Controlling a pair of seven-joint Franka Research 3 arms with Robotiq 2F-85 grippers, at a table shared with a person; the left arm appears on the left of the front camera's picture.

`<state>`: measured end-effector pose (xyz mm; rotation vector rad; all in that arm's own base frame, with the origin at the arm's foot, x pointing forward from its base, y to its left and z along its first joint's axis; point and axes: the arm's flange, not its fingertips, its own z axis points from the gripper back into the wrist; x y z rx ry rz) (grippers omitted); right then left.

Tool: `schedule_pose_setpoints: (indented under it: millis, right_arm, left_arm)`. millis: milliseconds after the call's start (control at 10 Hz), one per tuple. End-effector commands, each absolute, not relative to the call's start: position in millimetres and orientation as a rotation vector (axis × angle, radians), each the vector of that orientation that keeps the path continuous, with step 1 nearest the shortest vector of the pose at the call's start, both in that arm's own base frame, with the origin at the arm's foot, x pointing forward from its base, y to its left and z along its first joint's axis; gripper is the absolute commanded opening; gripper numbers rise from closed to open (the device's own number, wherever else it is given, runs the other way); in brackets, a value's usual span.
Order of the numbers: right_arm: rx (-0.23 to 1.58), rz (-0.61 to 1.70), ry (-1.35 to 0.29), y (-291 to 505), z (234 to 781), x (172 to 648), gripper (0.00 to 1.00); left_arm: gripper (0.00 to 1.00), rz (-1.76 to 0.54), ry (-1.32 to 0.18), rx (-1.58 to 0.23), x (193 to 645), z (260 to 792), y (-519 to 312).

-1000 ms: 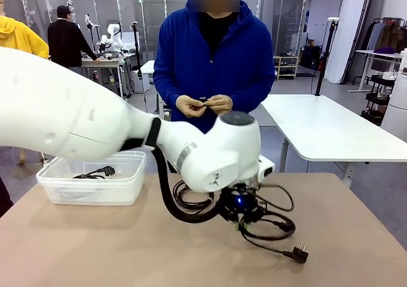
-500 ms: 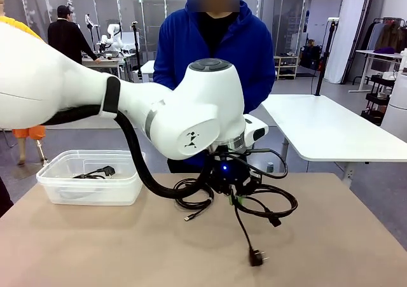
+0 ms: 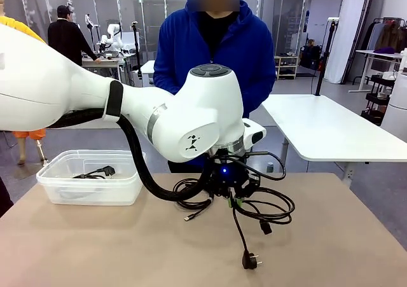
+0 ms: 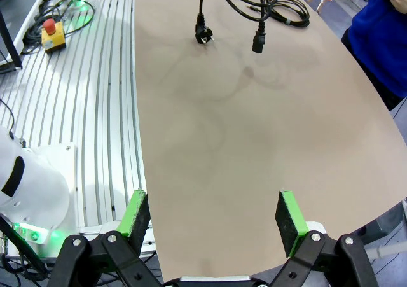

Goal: Organize and store the cables.
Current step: Place the Power Cable into the Organizing box.

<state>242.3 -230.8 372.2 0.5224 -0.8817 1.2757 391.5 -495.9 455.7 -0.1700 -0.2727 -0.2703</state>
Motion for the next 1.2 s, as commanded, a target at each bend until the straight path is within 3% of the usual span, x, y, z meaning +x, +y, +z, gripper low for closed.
schedule_pose_setpoints:
  millis: [0,100,200,500,600,900,1100]
  right_arm:
    - [0.523,1.245,-0.878,-227.1,373.9,242.6,1.0]
    - [0.523,1.245,-0.878,-227.1,373.9,242.6,1.0]
    - [0.523,1.245,-0.878,-227.1,373.9,242.6,1.0]
    - [0.523,1.245,-0.878,-227.1,373.9,242.6,1.0]
    - [0.523,1.245,-0.878,-227.1,373.9,242.6,1.0]
    - [0.523,1.245,-0.878,-227.1,373.9,242.6,1.0]
    - [0.523,1.245,-0.878,-227.1,373.9,242.6,1.0]
  left_arm:
    - [0.0,-0.255,-0.279,-0.199,389.1,459.1,-500.0]
    - [0.17,-0.27,-0.273,-0.17,391.5,455.7,-495.9]
    - [0.17,-0.361,-0.266,-0.171,392.6,475.0,-485.9]
    - [0.17,-0.492,-0.441,-0.247,395.4,554.2,-426.2]
    - [0.17,-0.536,-0.491,-0.175,397.1,573.1,-397.8]
    - [0.17,-0.563,-0.614,-0.165,404.1,618.5,-306.8]
    - [0.17,-0.605,-0.601,-0.189,416.1,631.4,-257.6]
